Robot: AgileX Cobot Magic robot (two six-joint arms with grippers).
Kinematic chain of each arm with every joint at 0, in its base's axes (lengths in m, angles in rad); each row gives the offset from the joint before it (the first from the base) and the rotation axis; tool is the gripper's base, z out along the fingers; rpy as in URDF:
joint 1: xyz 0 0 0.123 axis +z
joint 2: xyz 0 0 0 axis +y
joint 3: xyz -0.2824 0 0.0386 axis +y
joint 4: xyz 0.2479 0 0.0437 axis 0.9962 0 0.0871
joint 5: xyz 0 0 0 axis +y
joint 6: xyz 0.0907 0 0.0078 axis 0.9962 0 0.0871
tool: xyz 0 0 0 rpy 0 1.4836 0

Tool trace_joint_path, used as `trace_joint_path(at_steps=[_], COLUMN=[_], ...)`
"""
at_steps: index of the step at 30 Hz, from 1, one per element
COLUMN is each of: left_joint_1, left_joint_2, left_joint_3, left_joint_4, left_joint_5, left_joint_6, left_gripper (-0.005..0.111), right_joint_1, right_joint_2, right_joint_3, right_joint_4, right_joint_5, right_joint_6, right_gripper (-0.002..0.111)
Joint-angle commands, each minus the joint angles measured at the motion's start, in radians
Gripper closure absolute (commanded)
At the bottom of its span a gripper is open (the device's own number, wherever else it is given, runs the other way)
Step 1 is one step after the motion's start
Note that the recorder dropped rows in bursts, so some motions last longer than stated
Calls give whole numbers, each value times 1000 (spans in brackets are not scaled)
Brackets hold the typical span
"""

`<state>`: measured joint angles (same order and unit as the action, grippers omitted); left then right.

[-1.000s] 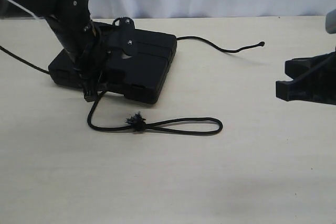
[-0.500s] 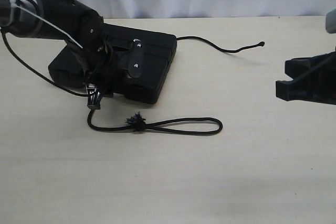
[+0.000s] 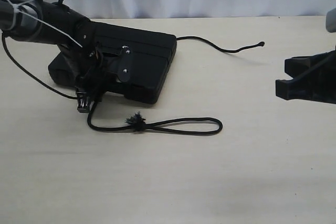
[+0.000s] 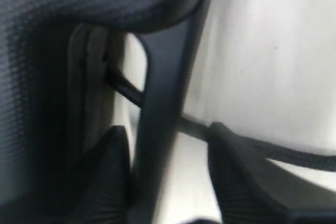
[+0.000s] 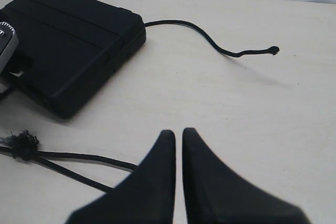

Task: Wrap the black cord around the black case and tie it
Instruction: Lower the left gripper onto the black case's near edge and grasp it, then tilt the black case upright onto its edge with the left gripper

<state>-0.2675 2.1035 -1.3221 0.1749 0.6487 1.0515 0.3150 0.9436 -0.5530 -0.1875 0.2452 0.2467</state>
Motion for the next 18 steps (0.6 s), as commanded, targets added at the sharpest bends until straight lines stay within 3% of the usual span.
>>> trace_joint_path(at_steps=[1,4,8,18], left_joint_1=[-12,-24,-30,-30], left_joint_2=[-9,-34,-99,-137], left_joint_3=[-7,-7,-20,-134], left_joint_4=[-1,-16,-87,-339], left_joint_5=[95,134,172,515], left_joint_6=[-3,-15,-65,-143], left_gripper=[86,106,107,107], right_joint_1=[2,2,2,2], right_joint_2=[1,1,1,1], right_joint_3=[-2,-2,-2,-2], right_joint_4=[-8,-8,-8,-4], right_joint_5=[-10,-6,14,26], right_joint_6=[-8,-8,-8,-8], right_gripper=[104,104,104,104])
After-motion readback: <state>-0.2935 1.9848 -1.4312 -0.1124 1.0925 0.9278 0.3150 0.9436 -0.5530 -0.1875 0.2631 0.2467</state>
